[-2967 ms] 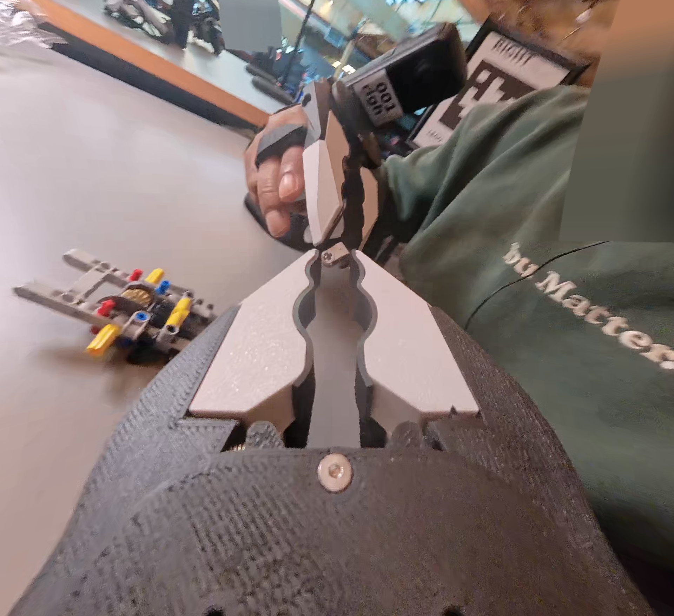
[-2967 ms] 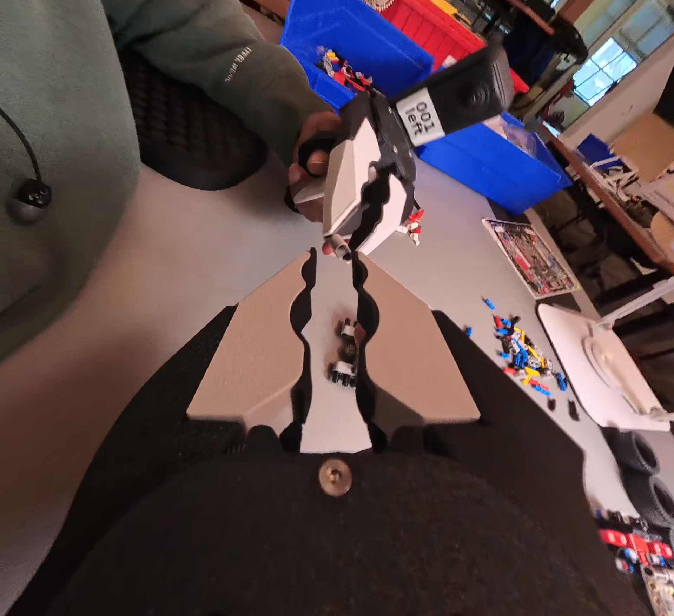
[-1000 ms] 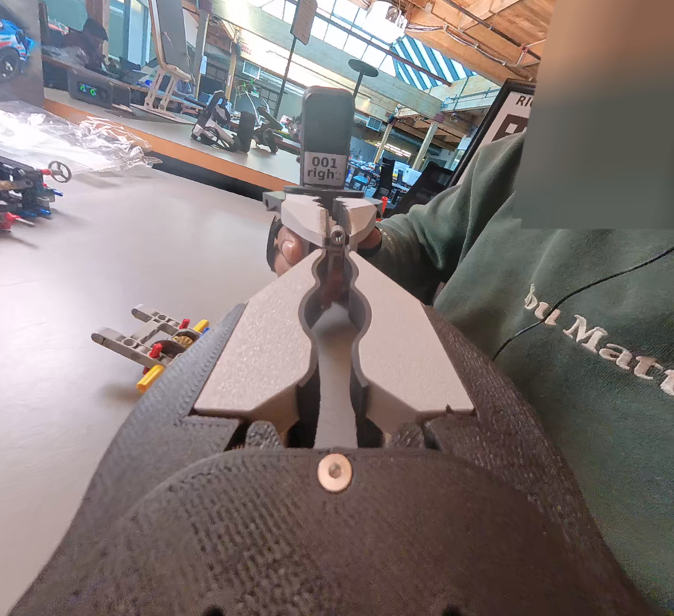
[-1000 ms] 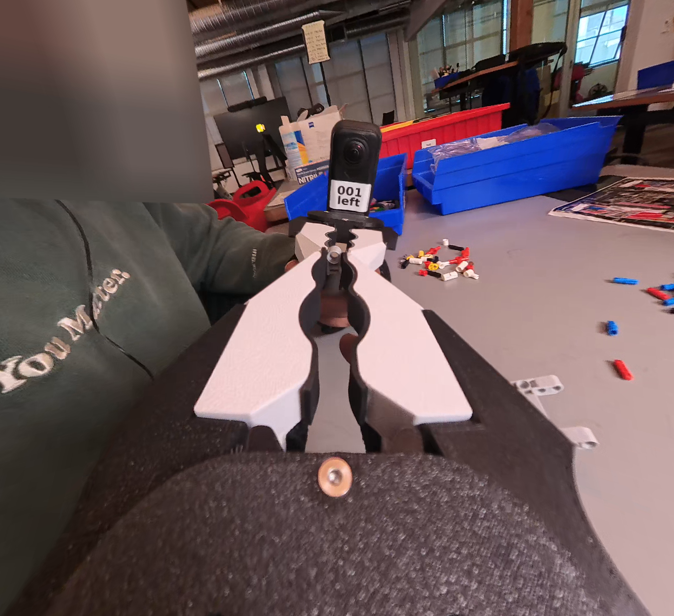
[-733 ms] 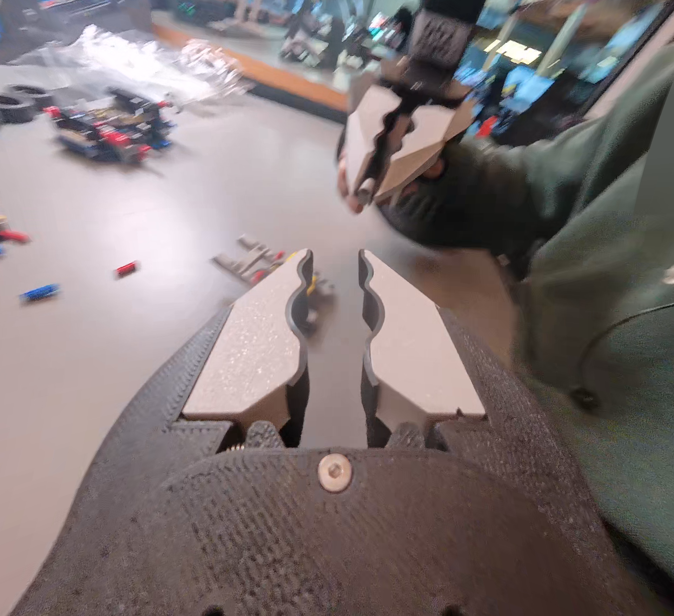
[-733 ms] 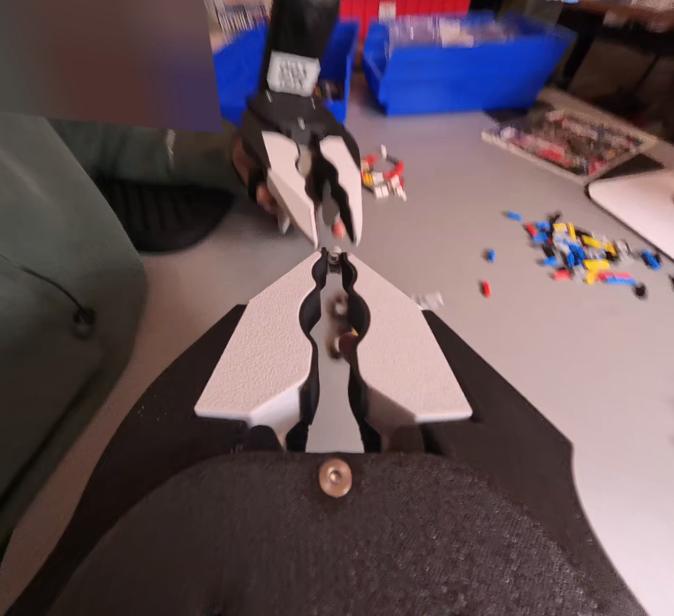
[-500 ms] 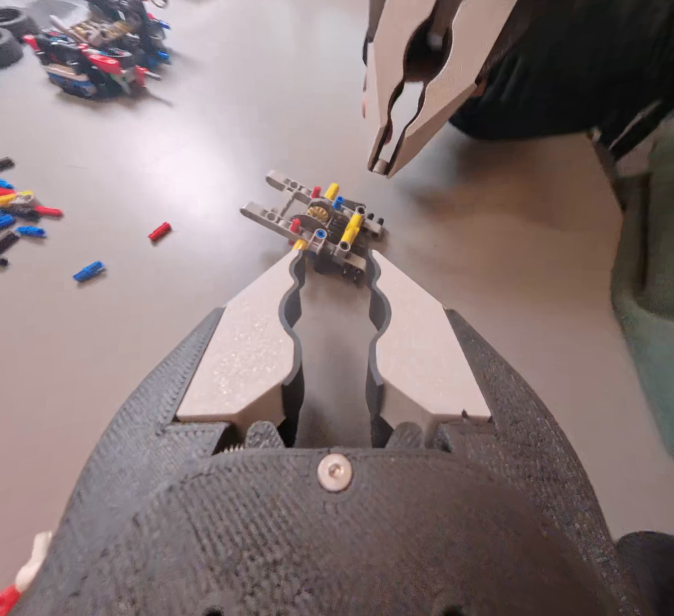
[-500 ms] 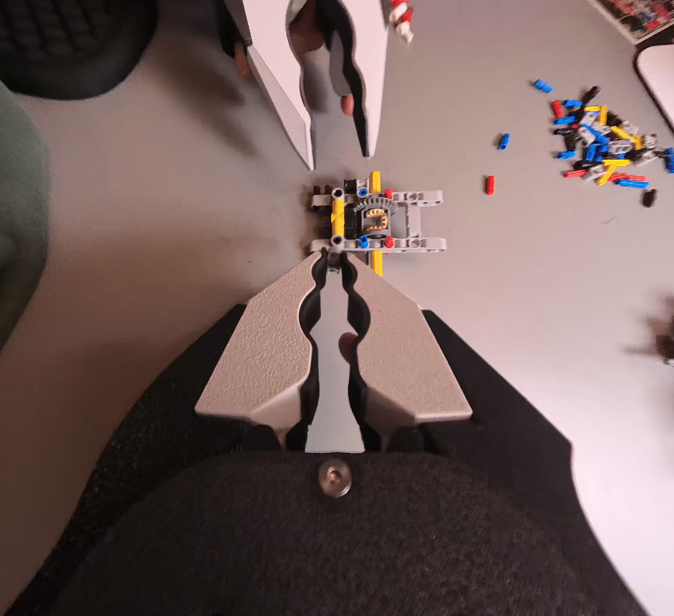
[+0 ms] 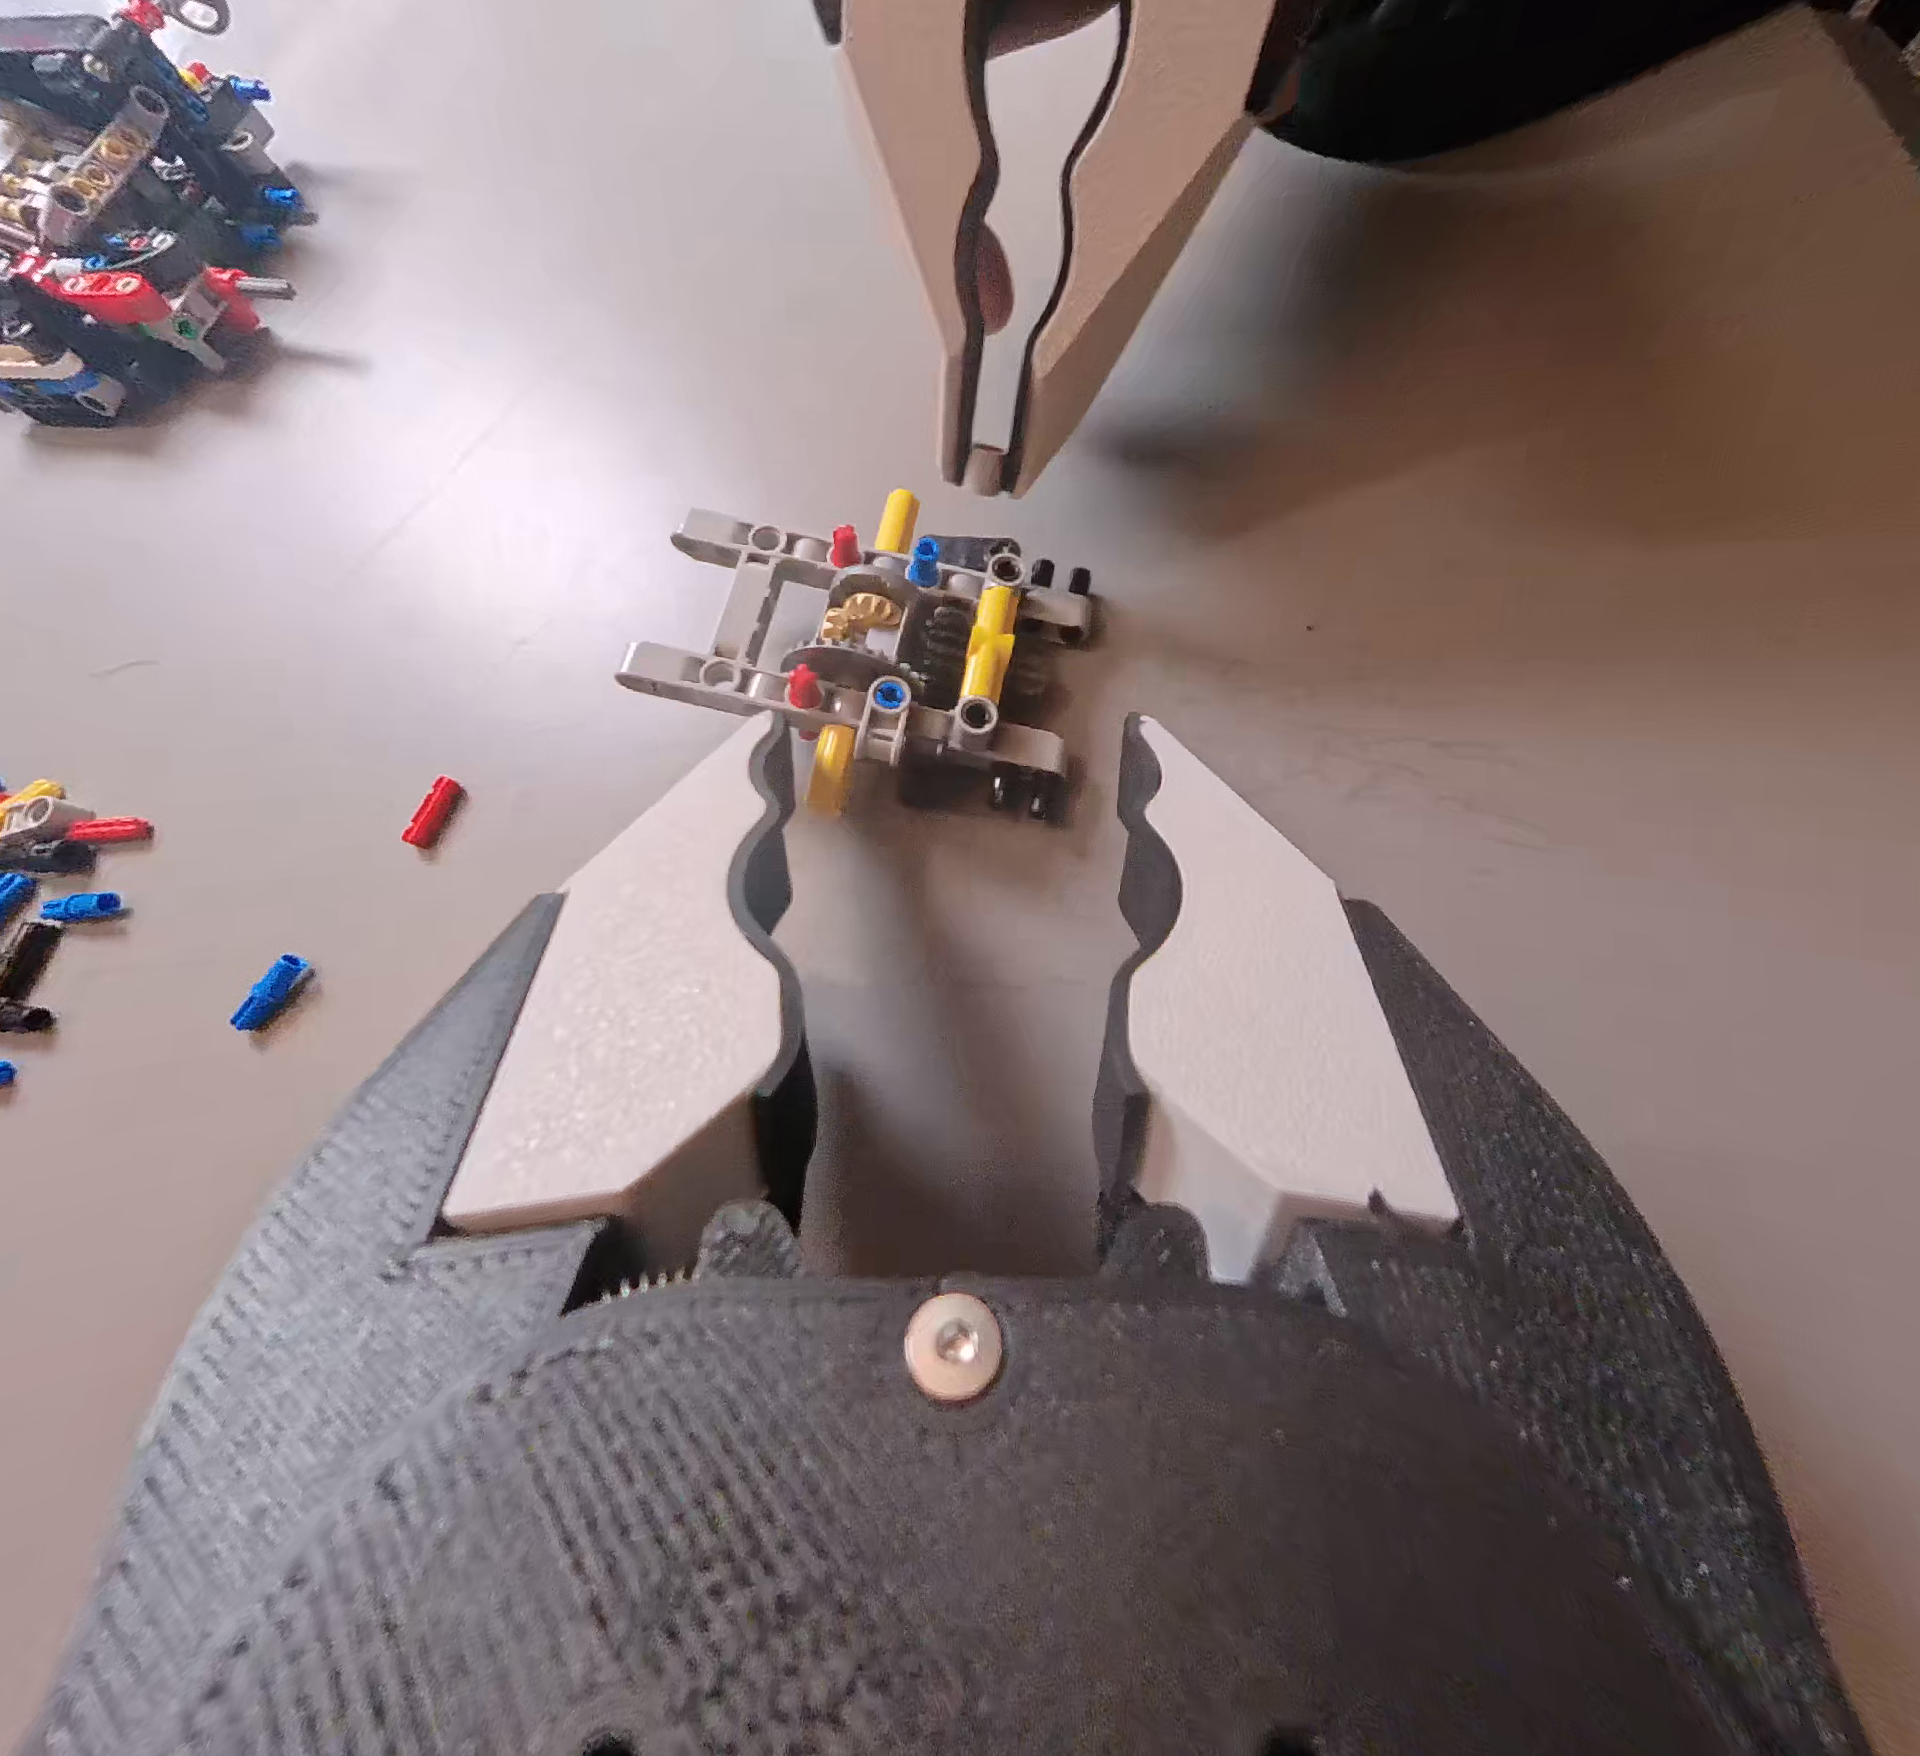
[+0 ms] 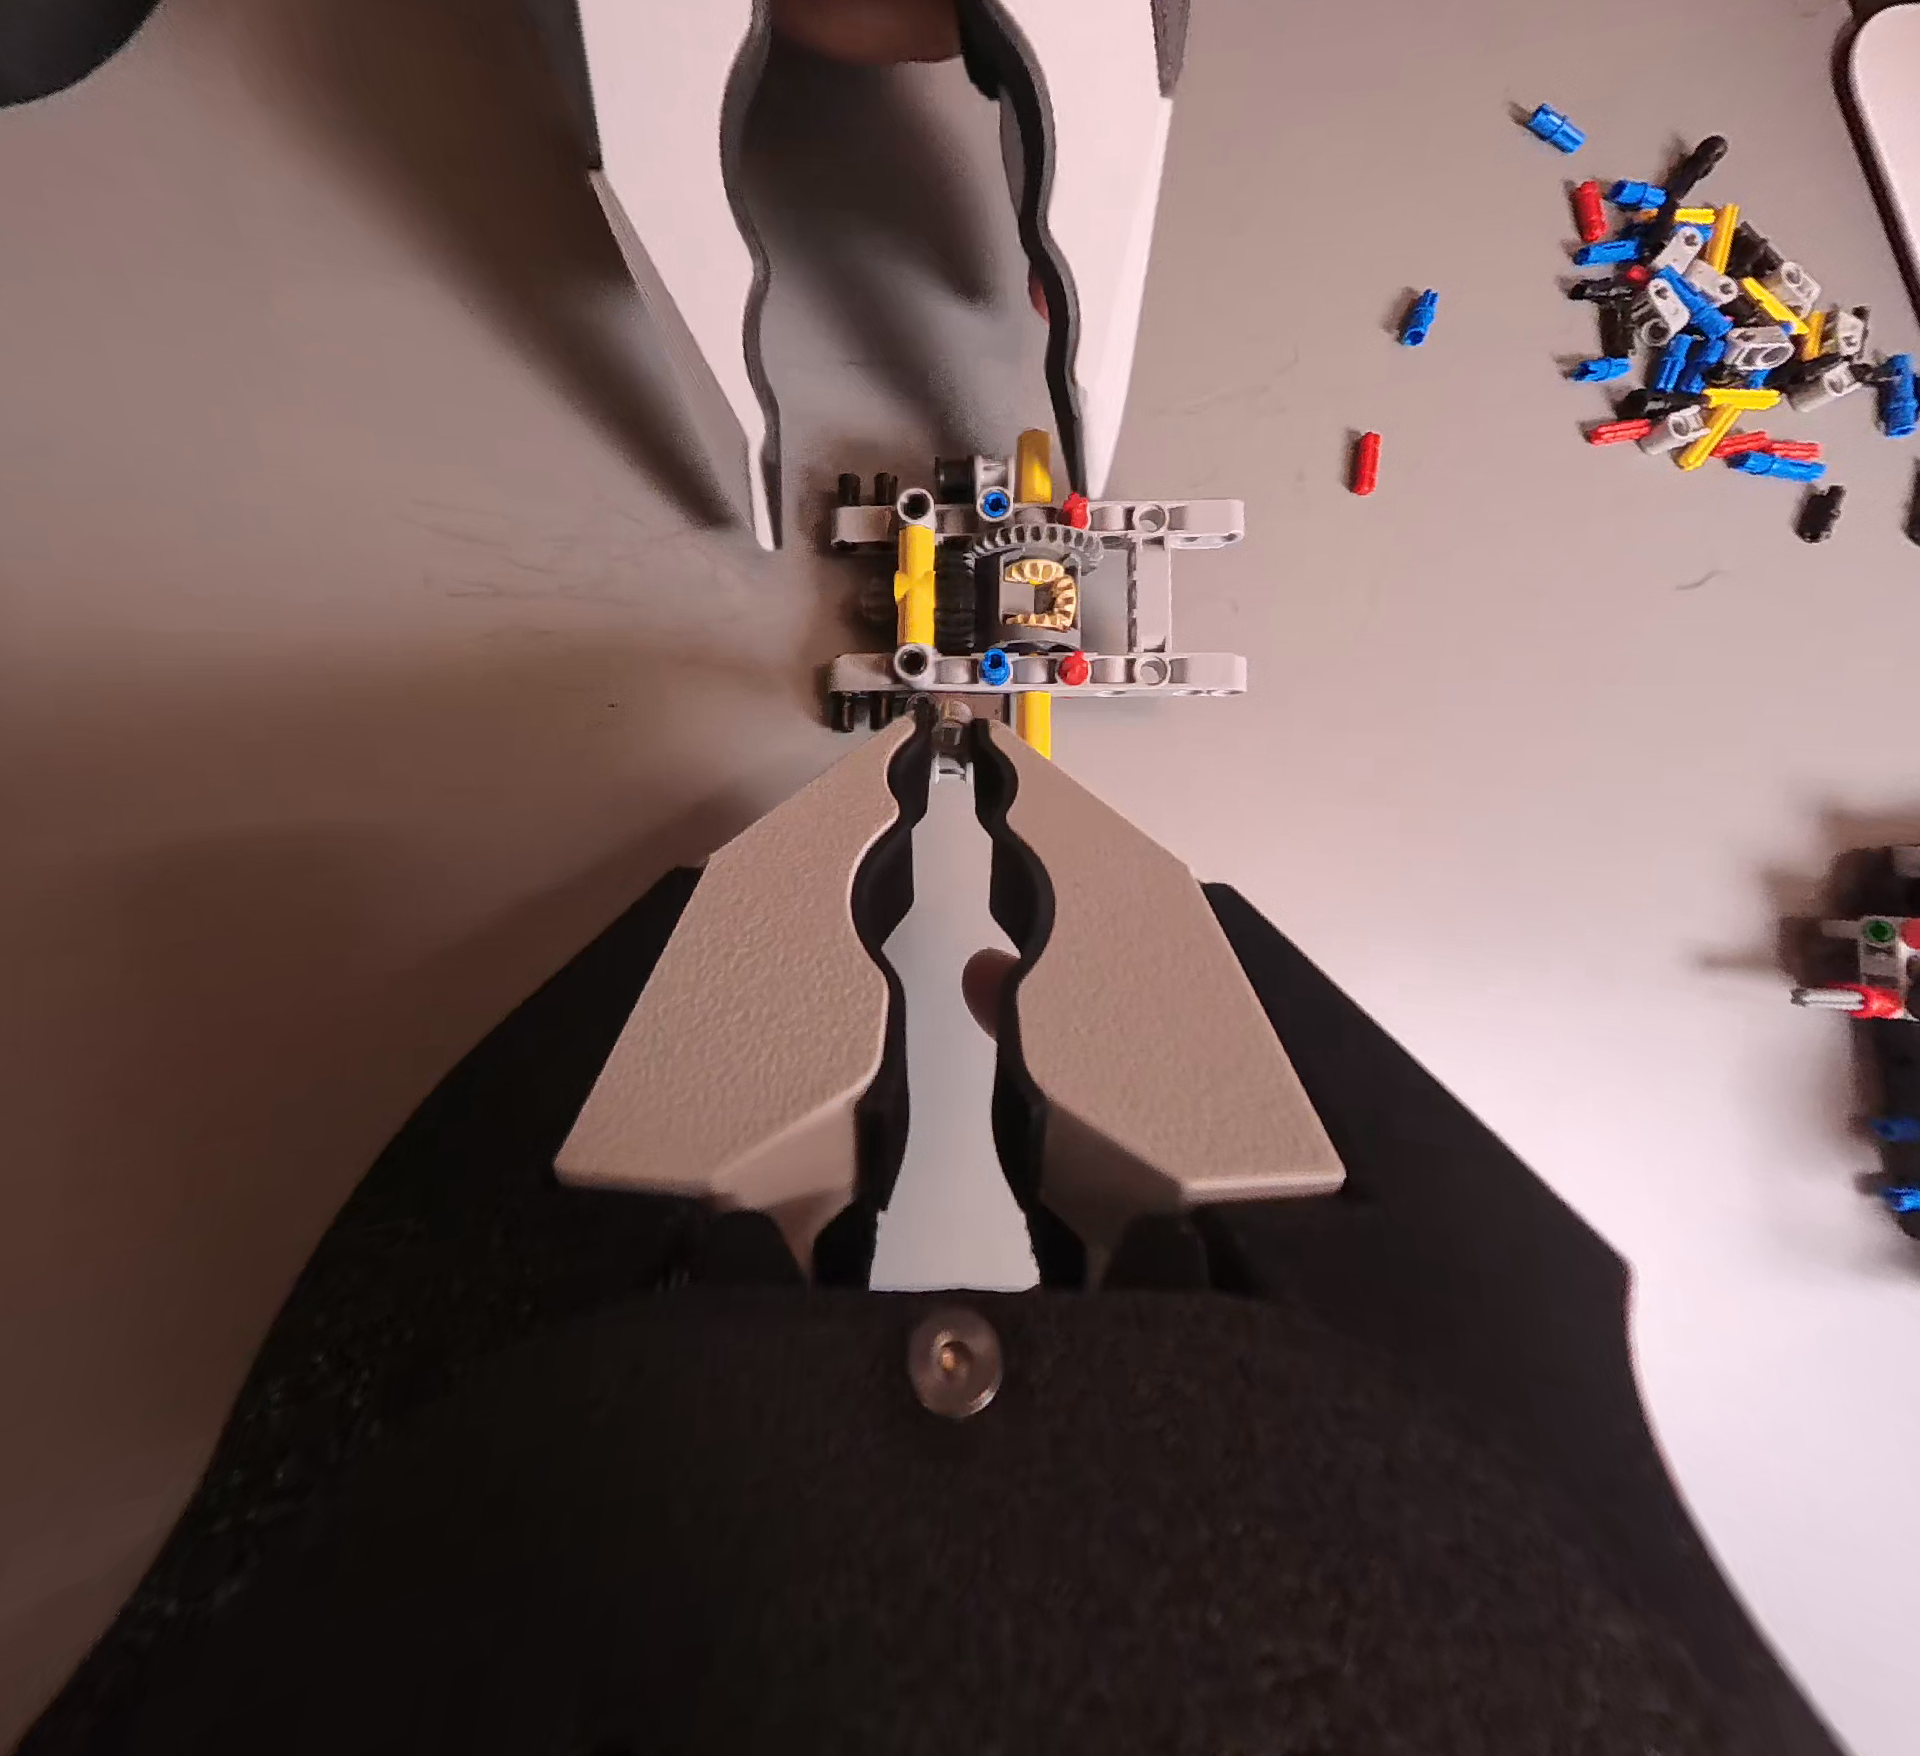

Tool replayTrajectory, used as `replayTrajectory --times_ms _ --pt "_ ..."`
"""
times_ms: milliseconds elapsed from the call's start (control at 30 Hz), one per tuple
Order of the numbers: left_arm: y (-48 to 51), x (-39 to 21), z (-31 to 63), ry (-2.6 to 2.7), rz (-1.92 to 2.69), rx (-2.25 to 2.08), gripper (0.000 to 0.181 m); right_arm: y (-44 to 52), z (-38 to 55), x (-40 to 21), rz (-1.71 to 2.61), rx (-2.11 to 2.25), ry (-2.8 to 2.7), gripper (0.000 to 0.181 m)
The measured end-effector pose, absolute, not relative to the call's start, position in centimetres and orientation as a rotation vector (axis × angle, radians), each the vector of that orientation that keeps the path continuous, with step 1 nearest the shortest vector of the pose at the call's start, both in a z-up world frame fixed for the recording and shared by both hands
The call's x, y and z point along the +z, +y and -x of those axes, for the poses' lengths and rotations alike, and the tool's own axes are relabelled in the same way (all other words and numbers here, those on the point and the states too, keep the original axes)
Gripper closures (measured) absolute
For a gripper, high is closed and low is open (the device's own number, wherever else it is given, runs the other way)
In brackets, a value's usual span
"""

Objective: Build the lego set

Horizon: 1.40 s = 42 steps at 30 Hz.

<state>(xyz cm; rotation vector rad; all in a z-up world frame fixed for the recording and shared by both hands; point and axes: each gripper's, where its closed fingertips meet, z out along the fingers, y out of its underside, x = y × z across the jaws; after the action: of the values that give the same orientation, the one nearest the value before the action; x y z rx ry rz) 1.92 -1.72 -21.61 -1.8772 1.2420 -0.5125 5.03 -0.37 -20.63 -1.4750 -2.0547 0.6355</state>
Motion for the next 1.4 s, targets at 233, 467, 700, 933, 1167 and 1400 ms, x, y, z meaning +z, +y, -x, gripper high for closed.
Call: replayTrajectory --times_ms 233,467,700,933,1167,1400 --pt "-1.2 -20.6 -0.2 1.173 1.882 -0.546 0.136 0.3 -4.6 -20.5 1.439 0.582 -2.094 0.175" --pt "-1.3 -21.6 -0.8 1.212 1.890 -0.540 0.148 0.5 -4.4 -20.8 1.435 0.576 -2.109 0.175" --pt "-1.7 -21.4 -1.3 1.229 1.871 -0.530 0.158 0.2 -4.4 -20.8 1.417 0.592 -2.129 0.175" --pt "-1.8 -21.3 -1.4 1.218 1.857 -0.540 0.160 0.3 -4.2 -20.7 1.392 0.554 -2.147 0.175" --pt "-1.9 -21.2 -1.6 1.221 1.846 -0.538 0.161 0.4 -4.2 -21.1 1.375 0.492 -2.212 0.175" --pt "-2.0 -21.1 -1.8 1.222 1.834 -0.531 0.163 0.4 -4.3 -21.1 1.341 0.435 -2.307 0.175"
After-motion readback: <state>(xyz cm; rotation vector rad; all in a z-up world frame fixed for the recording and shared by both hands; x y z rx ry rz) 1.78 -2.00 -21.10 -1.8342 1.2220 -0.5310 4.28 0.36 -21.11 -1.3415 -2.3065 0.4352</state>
